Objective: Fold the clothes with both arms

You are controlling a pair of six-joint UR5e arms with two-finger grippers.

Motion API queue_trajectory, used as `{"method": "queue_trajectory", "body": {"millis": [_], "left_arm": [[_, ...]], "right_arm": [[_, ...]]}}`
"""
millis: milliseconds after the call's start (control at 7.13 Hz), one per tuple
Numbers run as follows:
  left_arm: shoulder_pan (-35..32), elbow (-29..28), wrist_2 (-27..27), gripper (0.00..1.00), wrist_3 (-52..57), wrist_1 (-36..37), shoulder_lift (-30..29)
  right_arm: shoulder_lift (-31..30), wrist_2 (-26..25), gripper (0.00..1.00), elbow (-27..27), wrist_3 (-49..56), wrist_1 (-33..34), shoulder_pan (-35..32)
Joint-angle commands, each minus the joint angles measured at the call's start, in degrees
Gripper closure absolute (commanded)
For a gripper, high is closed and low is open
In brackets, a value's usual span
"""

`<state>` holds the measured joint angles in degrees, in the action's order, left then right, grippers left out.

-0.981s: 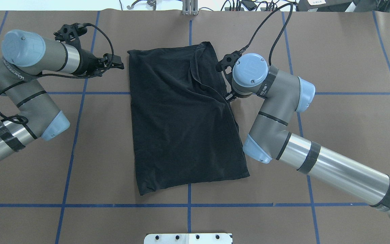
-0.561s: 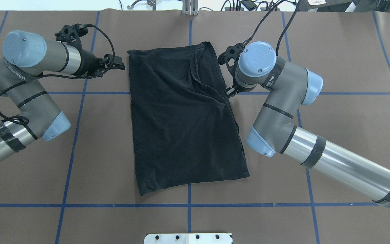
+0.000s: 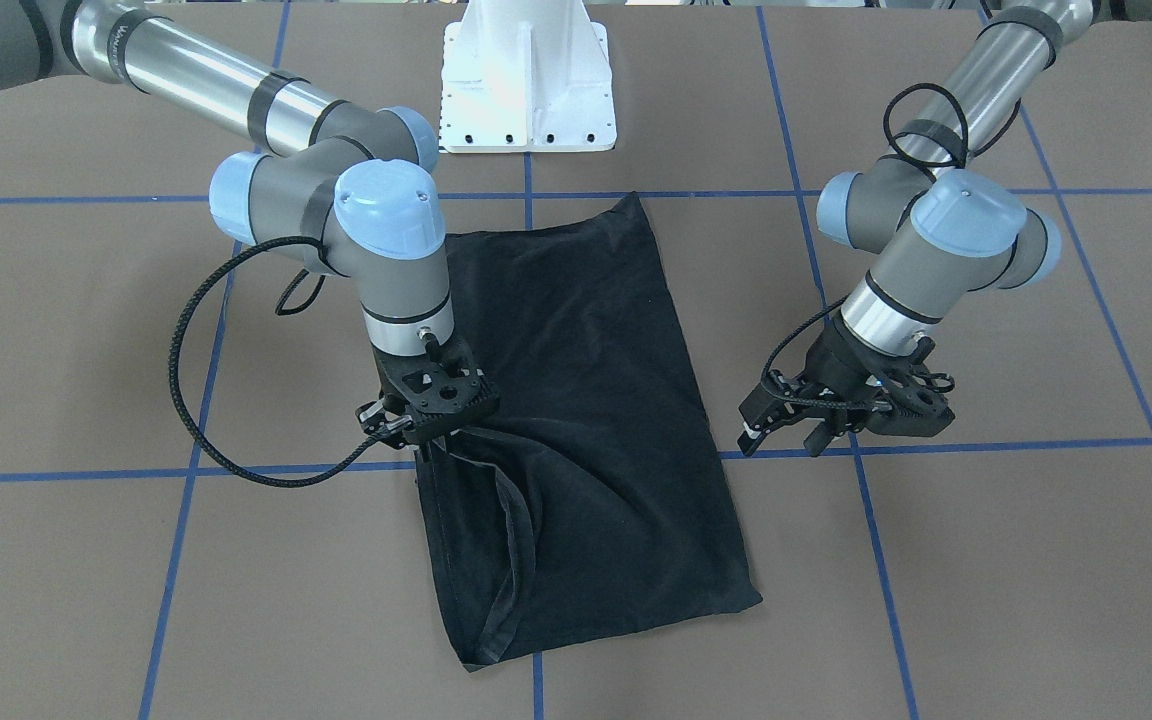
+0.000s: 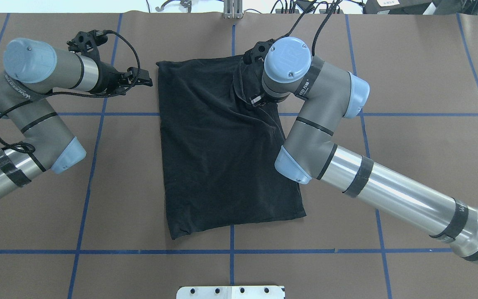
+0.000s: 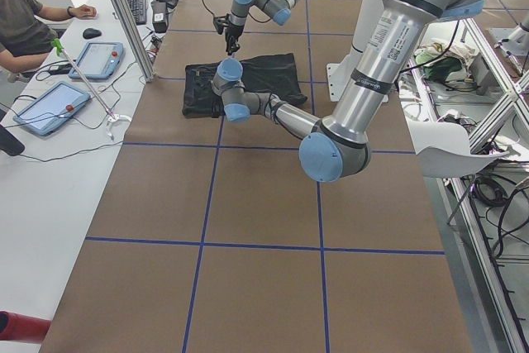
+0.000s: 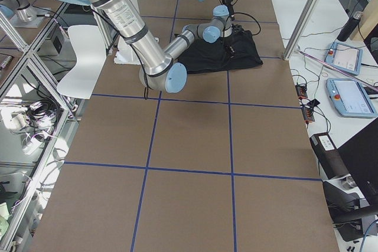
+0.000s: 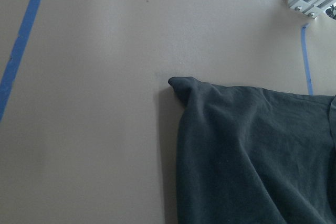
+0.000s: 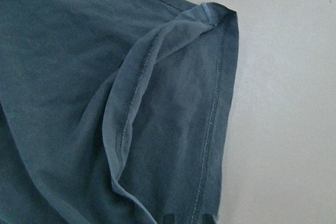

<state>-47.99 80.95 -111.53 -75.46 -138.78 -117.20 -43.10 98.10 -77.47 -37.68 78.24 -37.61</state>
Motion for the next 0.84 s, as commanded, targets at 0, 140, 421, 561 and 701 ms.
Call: {"method": "queue_trajectory", "body": {"millis": [0,140,421,561,701], "left_arm": [[0.01,-0.09,0.00,0.00,0.22,-0.09,0.39],[0.01,-0.26,0.00,0.00,0.22,-0.09,0.39],[0.01,-0.35,0.00,0.00,0.31,-0.09,0.48],[-0.08,-0.35,0.00,0.00,0.31,-0.09,0.48],[0.01,-0.44,0.00,0.00,0.31,0.00,0.48]], "right_arm": [[5.72,-0.45,0.79,11.50,-1.51,-10.08,0.08],[6.96,-0.19,0.78,12.34,-1.60,-10.56,0.08],[7.76,-0.01,0.73,12.70,-1.60,-10.66,0.35],[8.03,-0.10,0.61,13.48,-1.60,-10.66,0.35],[8.12,-0.54,0.60,14.10,-1.60,-10.66,0.96]]}}
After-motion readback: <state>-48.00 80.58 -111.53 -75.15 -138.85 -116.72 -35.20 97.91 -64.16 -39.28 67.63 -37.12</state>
